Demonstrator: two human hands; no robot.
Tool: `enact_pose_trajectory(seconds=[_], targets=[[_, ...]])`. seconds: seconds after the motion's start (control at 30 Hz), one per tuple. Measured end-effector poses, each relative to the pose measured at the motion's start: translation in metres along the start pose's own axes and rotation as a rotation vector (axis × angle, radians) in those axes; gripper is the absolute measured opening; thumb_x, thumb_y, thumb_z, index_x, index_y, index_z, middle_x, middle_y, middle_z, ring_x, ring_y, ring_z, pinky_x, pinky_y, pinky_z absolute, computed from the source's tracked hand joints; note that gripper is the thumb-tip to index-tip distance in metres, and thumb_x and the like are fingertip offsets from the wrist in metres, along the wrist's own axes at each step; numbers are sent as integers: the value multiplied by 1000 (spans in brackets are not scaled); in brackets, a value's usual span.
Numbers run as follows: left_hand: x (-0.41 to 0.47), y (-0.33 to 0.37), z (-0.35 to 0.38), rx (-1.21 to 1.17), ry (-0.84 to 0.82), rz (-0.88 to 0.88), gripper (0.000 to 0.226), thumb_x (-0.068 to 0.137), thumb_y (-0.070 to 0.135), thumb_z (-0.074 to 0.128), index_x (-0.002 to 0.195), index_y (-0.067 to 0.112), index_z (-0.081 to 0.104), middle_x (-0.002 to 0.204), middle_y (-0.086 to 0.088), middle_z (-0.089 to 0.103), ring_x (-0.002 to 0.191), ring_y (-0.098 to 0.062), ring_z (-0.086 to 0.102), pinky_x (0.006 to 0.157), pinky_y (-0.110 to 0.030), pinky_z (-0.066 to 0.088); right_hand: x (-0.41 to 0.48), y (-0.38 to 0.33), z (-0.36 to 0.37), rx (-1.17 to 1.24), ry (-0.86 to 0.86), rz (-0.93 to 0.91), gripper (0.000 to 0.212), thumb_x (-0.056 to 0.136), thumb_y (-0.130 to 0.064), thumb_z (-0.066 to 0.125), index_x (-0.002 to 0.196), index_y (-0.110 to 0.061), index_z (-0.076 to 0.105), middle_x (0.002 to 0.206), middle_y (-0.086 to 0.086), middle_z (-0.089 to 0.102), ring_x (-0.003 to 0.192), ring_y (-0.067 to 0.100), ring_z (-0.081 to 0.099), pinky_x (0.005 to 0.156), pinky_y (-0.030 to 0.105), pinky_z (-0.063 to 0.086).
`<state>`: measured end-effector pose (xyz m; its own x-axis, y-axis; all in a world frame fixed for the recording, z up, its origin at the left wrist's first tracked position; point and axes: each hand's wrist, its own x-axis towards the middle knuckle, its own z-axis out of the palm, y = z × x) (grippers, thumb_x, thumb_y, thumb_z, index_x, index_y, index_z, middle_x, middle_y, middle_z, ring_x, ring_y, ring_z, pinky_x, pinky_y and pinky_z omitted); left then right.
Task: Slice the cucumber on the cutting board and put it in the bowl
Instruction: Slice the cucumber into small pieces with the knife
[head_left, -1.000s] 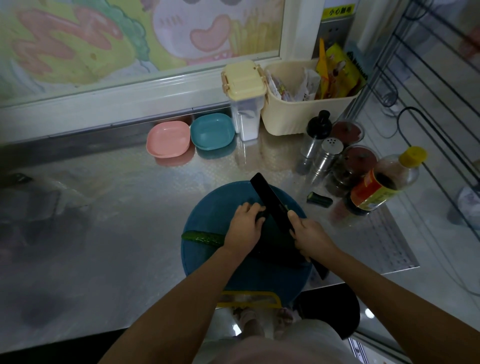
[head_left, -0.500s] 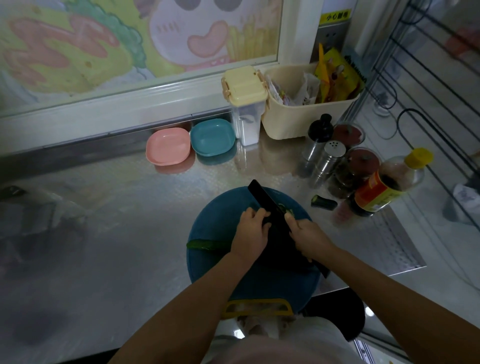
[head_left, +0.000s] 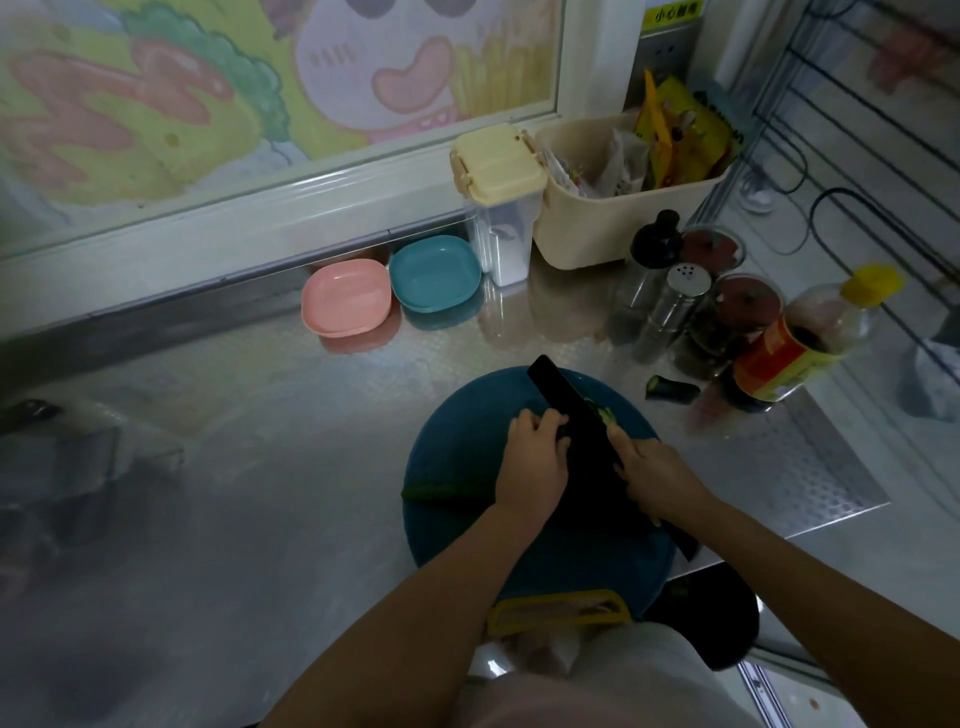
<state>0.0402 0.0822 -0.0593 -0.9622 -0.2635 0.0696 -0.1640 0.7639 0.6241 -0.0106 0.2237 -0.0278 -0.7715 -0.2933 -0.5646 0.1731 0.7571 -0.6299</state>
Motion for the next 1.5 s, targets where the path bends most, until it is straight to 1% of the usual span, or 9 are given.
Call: enact_pose_trajectory(seconds=[0.1, 0.2, 0.43, 0.7, 0.9, 1.03, 1.2, 1.37, 1.5], targets=[[-2, -3, 0, 0, -6, 1, 23, 91, 9, 53, 113, 8, 57, 103, -16, 51, 98, -27, 45, 77, -32, 39, -7, -2, 6, 94, 50, -45, 56, 100, -44, 28, 54, -15, 37, 44, 0, 39, 35, 11, 37, 45, 27, 31], [-1, -3, 0, 0, 5, 8, 21, 90, 8, 53, 111, 7, 58, 102, -16, 52, 97, -28, 46, 77, -33, 39, -13, -4, 3, 206, 81, -31, 59, 99, -47, 31, 51, -13, 35, 35, -5, 34, 29, 12, 32, 41, 23, 27], [-1, -4, 1, -11, 19, 19, 19, 88, 7, 57, 107, 6, 58, 101, -17, 53, 95, -29, 48, 77, -37, 42, -15, -3, -1, 192, 56, -23, 59, 97, -50, 32, 53, -12, 37, 40, 2, 35, 31, 16, 32, 42, 26, 28], [1, -6, 3, -19, 16, 17, 20, 86, 6, 59, 107, 5, 59, 101, -15, 54, 96, -29, 49, 77, -36, 42, -7, -8, -7, 240, -33, 47, 55, 98, -49, 31, 59, -10, 37, 33, -6, 32, 27, 11, 28, 38, 19, 24], [0, -4, 2, -27, 30, 17, 20, 85, 4, 61, 105, 4, 60, 98, -15, 55, 94, -28, 50, 74, -33, 42, 4, -13, 4, -23, -16, -7, 47, 101, -42, 23, 60, -23, 36, 54, 2, 41, 48, 20, 42, 46, 27, 29], [-1, -3, 3, -27, 39, 12, 21, 85, 5, 62, 106, 5, 60, 98, -14, 55, 93, -27, 50, 73, -32, 43, 8, -12, 10, -93, 37, -67, 58, 102, -40, 24, 53, -14, 41, 51, 3, 43, 46, 16, 41, 45, 27, 29], [-2, -4, 4, -13, 58, 11, 21, 84, 5, 63, 105, 6, 61, 96, -14, 55, 90, -27, 51, 72, -35, 46, 8, -5, 3, -87, 9, -61, 54, 102, -38, 23, 61, -11, 45, 54, 2, 42, 48, 14, 39, 44, 22, 26], [0, -6, 4, -16, 69, 7, 19, 86, 8, 62, 105, 6, 61, 96, -13, 55, 92, -27, 51, 73, -35, 45, 6, 8, -1, -46, -31, -28, 46, 95, -54, 19, 64, -27, 39, 59, 4, 46, 50, 17, 42, 51, 27, 35], [0, -5, 6, -10, 70, 4, 17, 85, 7, 62, 103, 6, 61, 95, -12, 55, 90, -26, 51, 72, -35, 44, 2, 7, 2, 89, 1, -75, 61, 99, -49, 26, 51, -15, 43, 46, 3, 45, 40, 18, 44, 46, 28, 34]])
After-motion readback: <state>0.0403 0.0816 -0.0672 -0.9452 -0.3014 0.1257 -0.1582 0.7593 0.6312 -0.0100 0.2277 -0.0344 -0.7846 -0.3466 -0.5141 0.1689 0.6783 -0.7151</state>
